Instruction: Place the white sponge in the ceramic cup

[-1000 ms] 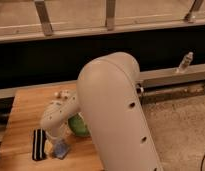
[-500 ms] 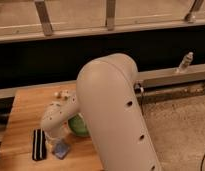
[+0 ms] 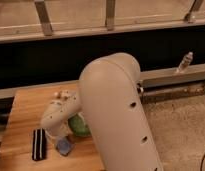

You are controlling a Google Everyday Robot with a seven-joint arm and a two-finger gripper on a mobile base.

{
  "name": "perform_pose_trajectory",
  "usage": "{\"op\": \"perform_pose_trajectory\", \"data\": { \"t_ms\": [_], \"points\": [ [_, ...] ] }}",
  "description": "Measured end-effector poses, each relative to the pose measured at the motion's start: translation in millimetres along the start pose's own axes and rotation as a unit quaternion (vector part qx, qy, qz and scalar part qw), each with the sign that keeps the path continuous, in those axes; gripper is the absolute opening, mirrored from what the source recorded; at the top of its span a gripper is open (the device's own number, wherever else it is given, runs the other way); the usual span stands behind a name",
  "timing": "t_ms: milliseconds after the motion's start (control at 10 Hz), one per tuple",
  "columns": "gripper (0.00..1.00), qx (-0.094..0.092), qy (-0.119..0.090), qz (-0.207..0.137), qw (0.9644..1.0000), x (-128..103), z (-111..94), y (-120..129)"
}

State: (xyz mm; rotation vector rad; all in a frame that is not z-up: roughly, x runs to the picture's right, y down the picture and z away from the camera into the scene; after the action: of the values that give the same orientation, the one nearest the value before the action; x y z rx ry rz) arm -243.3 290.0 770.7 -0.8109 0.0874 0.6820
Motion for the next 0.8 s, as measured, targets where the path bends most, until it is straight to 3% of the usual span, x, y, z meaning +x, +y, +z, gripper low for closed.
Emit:
{"op": "perform_pose_trajectory", "data": {
  "t_ms": [400,600,800],
  "points": [
    [0.0,0.002,-0.002,0.0,1.0,1.4,-3.4,0.9],
    [0.0,0.018,-0.031,0.015,0.9992,1.3,-29.3,-12.0],
    [0.0,0.032,-0.062,0.033,0.997,-0.2,-75.0,-27.2]
  ]
}}
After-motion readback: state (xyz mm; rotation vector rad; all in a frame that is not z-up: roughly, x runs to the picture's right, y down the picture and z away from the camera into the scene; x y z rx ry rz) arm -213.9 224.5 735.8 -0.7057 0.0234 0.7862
